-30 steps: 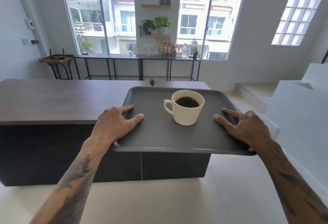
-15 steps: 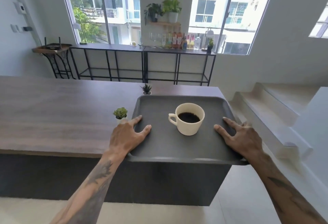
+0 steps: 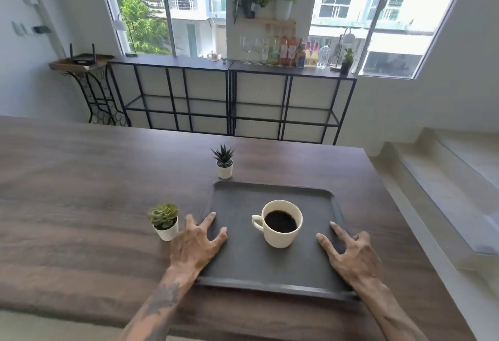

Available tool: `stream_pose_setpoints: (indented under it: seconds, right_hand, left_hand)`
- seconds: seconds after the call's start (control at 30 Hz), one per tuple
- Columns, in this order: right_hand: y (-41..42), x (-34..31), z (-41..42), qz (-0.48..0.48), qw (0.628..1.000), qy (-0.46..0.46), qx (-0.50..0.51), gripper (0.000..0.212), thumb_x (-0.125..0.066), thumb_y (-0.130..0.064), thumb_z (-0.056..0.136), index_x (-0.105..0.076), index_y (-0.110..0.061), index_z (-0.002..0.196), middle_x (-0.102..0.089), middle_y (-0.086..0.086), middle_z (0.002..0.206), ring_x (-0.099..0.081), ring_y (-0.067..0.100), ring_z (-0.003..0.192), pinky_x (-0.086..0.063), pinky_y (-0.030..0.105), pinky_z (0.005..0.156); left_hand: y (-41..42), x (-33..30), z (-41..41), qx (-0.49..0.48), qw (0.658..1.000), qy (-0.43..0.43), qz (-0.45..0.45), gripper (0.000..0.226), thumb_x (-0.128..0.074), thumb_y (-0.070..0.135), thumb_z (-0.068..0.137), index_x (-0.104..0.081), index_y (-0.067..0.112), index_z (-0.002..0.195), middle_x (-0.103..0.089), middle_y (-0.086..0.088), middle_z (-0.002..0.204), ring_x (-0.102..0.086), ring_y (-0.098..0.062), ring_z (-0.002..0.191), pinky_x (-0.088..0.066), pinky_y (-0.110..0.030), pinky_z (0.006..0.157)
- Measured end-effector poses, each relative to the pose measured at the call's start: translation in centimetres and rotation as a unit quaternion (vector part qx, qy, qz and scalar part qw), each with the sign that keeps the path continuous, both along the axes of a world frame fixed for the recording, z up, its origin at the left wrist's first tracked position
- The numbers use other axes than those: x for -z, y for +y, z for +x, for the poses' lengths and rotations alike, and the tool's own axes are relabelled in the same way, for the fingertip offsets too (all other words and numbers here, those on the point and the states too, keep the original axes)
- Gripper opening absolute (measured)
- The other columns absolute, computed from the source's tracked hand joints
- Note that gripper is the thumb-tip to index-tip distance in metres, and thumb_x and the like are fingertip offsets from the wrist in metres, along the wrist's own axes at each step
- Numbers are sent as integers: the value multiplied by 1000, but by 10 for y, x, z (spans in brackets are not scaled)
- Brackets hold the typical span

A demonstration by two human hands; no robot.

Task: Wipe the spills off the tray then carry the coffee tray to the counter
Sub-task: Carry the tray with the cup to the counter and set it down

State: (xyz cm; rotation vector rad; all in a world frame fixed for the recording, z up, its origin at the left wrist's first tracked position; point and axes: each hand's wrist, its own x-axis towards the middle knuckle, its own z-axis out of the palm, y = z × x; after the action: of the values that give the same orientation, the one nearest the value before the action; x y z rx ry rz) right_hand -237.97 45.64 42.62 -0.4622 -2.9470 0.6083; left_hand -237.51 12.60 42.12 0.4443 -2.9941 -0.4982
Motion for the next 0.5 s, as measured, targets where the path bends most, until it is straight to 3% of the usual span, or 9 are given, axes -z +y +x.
stream_pose_setpoints:
  seconds: [0.07,0.17,0.33,0.5]
  right_hand:
    - [-3,7,-9,4,1000,-1,-1,63,-49,-76,76,-52,-47,133,-45,3,106,-64,24,94,-52,36,86]
    - [-4,15,-16,15,1000,-4,0,63,-49,-75,77,-52,-47,133,-46,5,110,-65,24,95,-53,37,84]
    - [-6,21,-19,30,1000,4,-1,62,-50,-74,78,-52,-47,133,-47,6,112,-66,24,95,-53,36,80]
    - [-8,22,-18,55,998,-2,-6,64,-43,-78,78,-47,-50,135,-46,4,116,-66,20,97,-54,34,81]
  left_hand:
    - [0,7,-7,-6,1000,-2,-20,75,-30,78,78,-48,42,142,-49,-7,112,-67,-31,96,-54,-37,77]
    - [1,12,-15,-9,999,1,-51,64,-43,71,84,-54,40,138,-52,-11,109,-68,-35,87,-54,-38,72]
    - [0,24,-23,-1,997,22,-78,67,-39,69,73,-77,28,110,-52,-13,75,-58,-34,47,-48,-33,43]
    - [3,26,-24,3,995,38,-92,64,-41,66,73,-78,27,107,-51,-15,74,-57,-35,48,-47,-34,42]
